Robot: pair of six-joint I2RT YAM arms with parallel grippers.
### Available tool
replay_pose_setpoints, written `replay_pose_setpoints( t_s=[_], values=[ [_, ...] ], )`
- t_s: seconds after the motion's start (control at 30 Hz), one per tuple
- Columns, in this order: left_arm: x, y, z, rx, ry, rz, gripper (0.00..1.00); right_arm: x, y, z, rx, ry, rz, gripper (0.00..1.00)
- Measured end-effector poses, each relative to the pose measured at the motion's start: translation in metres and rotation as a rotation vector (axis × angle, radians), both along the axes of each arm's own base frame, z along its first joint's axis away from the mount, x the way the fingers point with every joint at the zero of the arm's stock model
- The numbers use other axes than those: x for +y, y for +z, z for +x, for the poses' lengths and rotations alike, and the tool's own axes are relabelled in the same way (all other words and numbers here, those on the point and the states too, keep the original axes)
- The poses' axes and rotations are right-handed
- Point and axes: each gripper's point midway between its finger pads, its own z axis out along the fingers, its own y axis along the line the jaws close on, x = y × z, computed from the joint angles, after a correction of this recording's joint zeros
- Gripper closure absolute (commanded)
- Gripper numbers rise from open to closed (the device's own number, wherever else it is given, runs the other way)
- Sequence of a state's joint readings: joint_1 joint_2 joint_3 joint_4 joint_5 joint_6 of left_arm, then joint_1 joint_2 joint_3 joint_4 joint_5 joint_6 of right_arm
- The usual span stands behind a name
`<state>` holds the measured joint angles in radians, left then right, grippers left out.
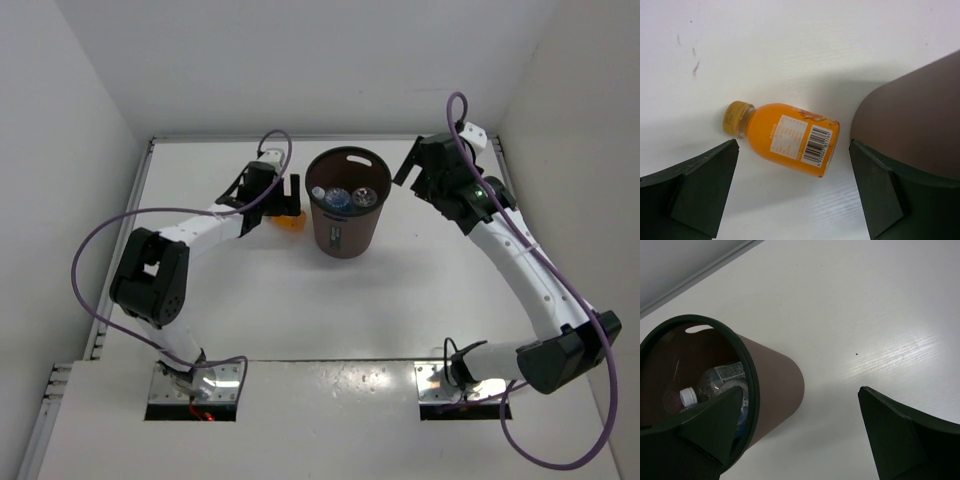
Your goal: Put the plastic bottles in the bin
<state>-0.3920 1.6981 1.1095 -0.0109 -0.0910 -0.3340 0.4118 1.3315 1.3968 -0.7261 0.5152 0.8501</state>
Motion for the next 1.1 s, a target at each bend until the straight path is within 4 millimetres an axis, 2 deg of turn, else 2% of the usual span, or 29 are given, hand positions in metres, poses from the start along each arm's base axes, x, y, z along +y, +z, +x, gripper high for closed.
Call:
replay_pose_setpoints(
  t_s=[0.07,0.3,0.5,0.67,0.87,1.1],
  values=[
    [-0.004,-0.002,0.004,0.014,0.025,-0.034,0.0,-0.001,-0.001,0.0,0.001,-0.002,0.0,0.0],
    [-0.013,-0.032,0.011,0.153,0.135,-0.149,0.0,-0.004,-0.003,0.0,0.007,-0.01,-0.001,0.0],
    [-0.037,-0.031,0.046,0.243,0.232,-0.331,0.0,-0.009,-0.004,0.001,0.009,-0.021,-0.002,0.0],
    [-0.049,-0.041,0.049,0.321,0.261,-0.41,0.0,-0.012,-0.004,0.002,0.01,-0.031,0.0,0.0],
    [-0.047,-0.053,0.039,0.395,0.286,-0.424,0.0,-0.016,-0.006,0.002,0.017,-0.036,0.007,0.0],
    [-0.029,-0.059,0.039,0.433,0.338,-0.447,0.0,-0.016,-0.011,0.003,0.029,-0.03,0.017,0.0]
  ],
)
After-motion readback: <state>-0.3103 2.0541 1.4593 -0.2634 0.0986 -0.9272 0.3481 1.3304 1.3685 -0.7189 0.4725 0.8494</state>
